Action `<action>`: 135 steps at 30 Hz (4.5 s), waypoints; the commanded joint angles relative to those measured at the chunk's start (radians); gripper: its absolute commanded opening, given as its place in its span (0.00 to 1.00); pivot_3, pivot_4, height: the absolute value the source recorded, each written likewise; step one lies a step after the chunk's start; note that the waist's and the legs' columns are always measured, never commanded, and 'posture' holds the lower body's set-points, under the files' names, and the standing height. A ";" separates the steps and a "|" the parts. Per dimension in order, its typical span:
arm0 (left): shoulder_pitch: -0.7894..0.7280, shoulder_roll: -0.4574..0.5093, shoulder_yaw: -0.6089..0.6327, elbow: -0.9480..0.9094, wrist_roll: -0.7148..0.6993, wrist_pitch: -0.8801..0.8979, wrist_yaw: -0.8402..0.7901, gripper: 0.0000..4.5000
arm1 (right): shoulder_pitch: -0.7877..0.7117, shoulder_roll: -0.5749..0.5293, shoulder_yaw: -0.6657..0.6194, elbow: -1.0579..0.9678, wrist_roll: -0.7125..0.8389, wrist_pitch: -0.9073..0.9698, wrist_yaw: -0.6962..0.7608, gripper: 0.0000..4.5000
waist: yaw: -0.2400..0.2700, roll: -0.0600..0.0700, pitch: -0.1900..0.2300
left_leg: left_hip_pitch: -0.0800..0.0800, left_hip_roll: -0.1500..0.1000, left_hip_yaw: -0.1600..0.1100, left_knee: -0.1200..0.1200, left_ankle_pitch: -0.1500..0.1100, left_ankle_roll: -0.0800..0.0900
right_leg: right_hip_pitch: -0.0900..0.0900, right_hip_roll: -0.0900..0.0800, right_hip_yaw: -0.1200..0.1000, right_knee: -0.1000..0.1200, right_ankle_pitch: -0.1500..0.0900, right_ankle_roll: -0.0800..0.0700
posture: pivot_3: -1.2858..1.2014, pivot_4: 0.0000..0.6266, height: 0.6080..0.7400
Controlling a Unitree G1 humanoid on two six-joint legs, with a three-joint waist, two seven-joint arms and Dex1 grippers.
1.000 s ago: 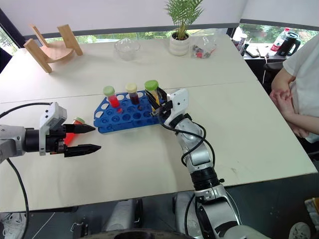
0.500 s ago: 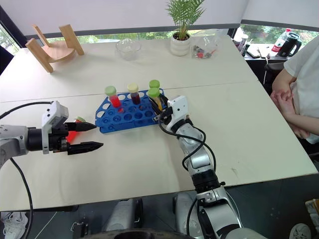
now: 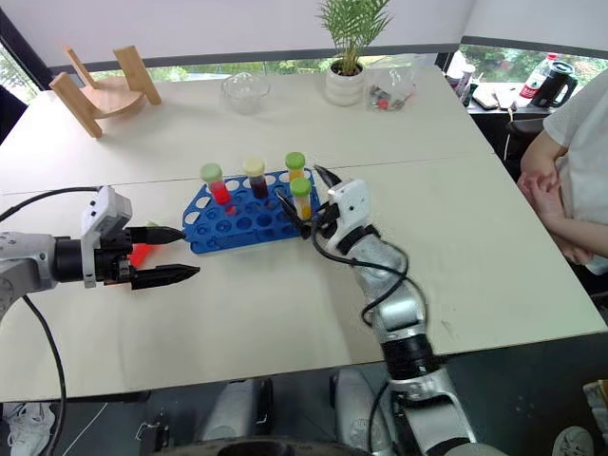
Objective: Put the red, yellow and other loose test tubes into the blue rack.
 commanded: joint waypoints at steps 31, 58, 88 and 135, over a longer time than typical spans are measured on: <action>0.001 -0.086 -0.056 -0.194 -0.008 -0.016 0.132 1.00 | -0.697 -0.235 0.592 0.672 -0.010 0.937 0.418 0.24 | -0.015 -0.003 -0.001 | 0.000 0.004 0.000 -0.001 -0.002 0.004 | -0.002 0.006 0.000 0.001 -0.003 -0.003 | 0.52 0.24 1.00; -0.086 0.119 0.008 0.179 0.079 -0.049 -0.124 1.00 | -0.150 0.421 0.273 0.275 -0.189 -0.247 -0.122 0.18 | -0.016 -0.003 0.000 | 0.000 0.011 -0.003 -0.003 -0.001 0.002 | -0.004 0.013 -0.003 0.002 -0.003 -0.006 | 0.52 0.24 1.00; -0.074 0.064 0.007 0.163 0.094 -0.053 -0.056 1.00 | -0.087 0.463 0.319 0.476 -0.288 -0.372 -0.112 0.18 | -0.017 -0.005 -0.001 | 0.002 0.014 -0.003 -0.003 -0.001 0.002 | -0.002 0.015 -0.003 0.004 -0.003 -0.008 | 0.52 0.24 1.00; -0.027 -0.005 -0.011 0.136 0.124 -0.056 -0.013 1.00 | -0.067 0.532 0.298 0.363 -0.325 -0.305 -0.271 0.18 | -0.016 -0.006 -0.001 | 0.001 0.014 -0.004 -0.003 -0.001 0.002 | -0.003 0.016 -0.003 0.004 -0.003 -0.009 | 0.52 0.24 1.00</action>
